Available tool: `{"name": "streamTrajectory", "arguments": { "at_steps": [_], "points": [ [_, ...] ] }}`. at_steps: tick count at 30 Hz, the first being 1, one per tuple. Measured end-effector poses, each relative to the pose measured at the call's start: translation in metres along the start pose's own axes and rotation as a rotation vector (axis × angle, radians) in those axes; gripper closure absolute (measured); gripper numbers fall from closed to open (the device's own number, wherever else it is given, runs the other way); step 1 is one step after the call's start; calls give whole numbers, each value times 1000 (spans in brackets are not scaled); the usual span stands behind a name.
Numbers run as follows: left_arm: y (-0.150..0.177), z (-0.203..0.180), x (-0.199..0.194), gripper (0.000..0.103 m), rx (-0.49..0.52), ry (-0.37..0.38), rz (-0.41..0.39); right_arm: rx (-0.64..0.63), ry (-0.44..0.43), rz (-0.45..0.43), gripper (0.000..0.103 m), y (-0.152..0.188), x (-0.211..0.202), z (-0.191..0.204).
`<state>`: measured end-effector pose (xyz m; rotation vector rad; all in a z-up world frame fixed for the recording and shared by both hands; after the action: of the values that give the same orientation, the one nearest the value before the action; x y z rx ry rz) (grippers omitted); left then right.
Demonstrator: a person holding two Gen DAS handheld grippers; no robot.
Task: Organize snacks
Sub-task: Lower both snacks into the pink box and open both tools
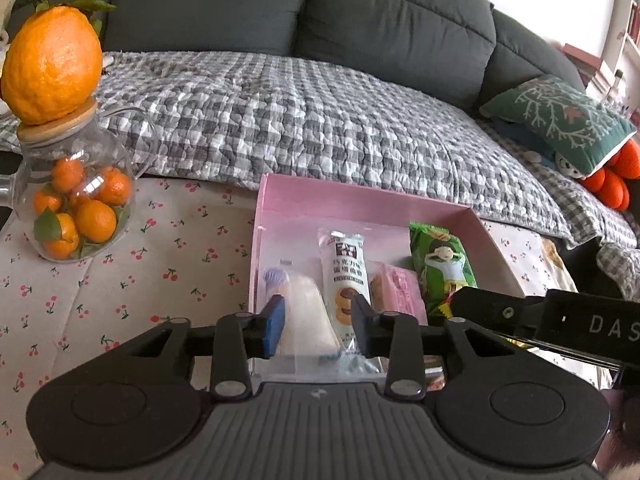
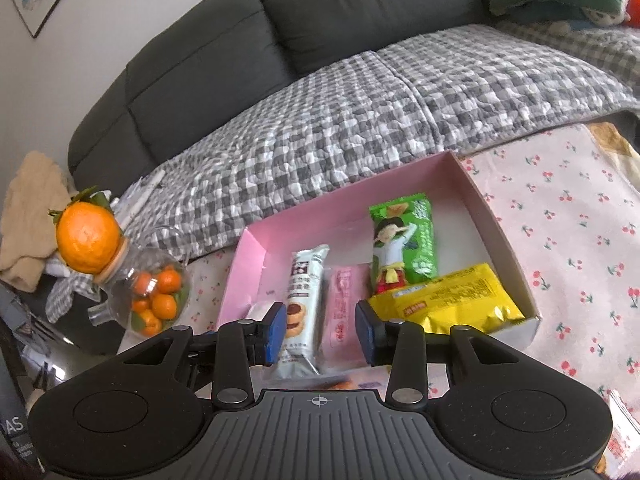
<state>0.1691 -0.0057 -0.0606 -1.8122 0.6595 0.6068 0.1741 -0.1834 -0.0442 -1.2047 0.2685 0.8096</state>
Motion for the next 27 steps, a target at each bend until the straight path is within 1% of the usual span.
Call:
{"name": "streamTrajectory", "arguments": {
  "at_steps": [2, 3, 4, 5, 6, 8, 9, 10, 13, 16, 19, 20, 21, 22, 24, 27],
  "points": [
    [0, 0, -3, 59, 1, 0, 7, -4, -1, 23, 64, 0, -4, 0],
    [0, 0, -4, 58, 3, -2, 10, -13, 4, 41, 61, 0, -6, 0],
    [0, -1, -6, 55, 6, -5, 12, -16, 4, 59, 57, 1, -7, 1],
    [0, 0, -7, 51, 8, -9, 13, -15, 1, 78, 48, 2, -8, 1],
    [0, 0, -9, 50, 11, -13, 15, -10, -9, 100, 42, 4, -9, 1],
    [0, 1, -14, 46, 13, -24, 23, -20, -26, 141, 40, 8, -8, 4],
    [1, 2, -15, 45, 12, -31, 30, -36, -28, 170, 37, 10, -6, 7],
    [1, 3, -17, 45, 11, -42, 40, -52, -25, 192, 36, 13, -4, 10],
    [5, 11, -19, 44, 16, -105, 79, -100, -10, 234, 34, 21, 3, 18],
    [9, 20, -19, 41, 5, -135, 125, -117, 17, 263, 34, 28, 13, 21],
    [13, 26, -20, 40, 22, -163, 149, -146, 49, 276, 34, 36, 22, 24],
    [14, 28, -21, 39, 32, -175, 154, -161, 59, 280, 37, 38, 25, 26],
    [15, 30, -21, 37, 39, -180, 159, -182, 72, 281, 54, 42, 27, 28],
    [16, 32, -22, 34, 42, -182, 163, -204, 92, 285, 58, 44, 28, 30],
    [17, 34, -24, 33, 42, -175, 170, -209, 101, 286, 63, 45, 27, 31],
    [16, 36, -28, 30, 45, -159, 175, -183, 75, 275, 63, 42, 17, 34]
  ]
}}
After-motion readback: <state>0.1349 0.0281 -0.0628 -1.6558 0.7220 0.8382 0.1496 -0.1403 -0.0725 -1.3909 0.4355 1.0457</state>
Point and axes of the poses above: each gripper's, at about its wrist camera, not at the fingertips, and x roughly the way its jaws point, z to its left, y to its underside, the point moved 4 cm from there along x, roughly the way its jaws point, and after that the axes turned 9 degrees about -x, right-handed, at the moved point
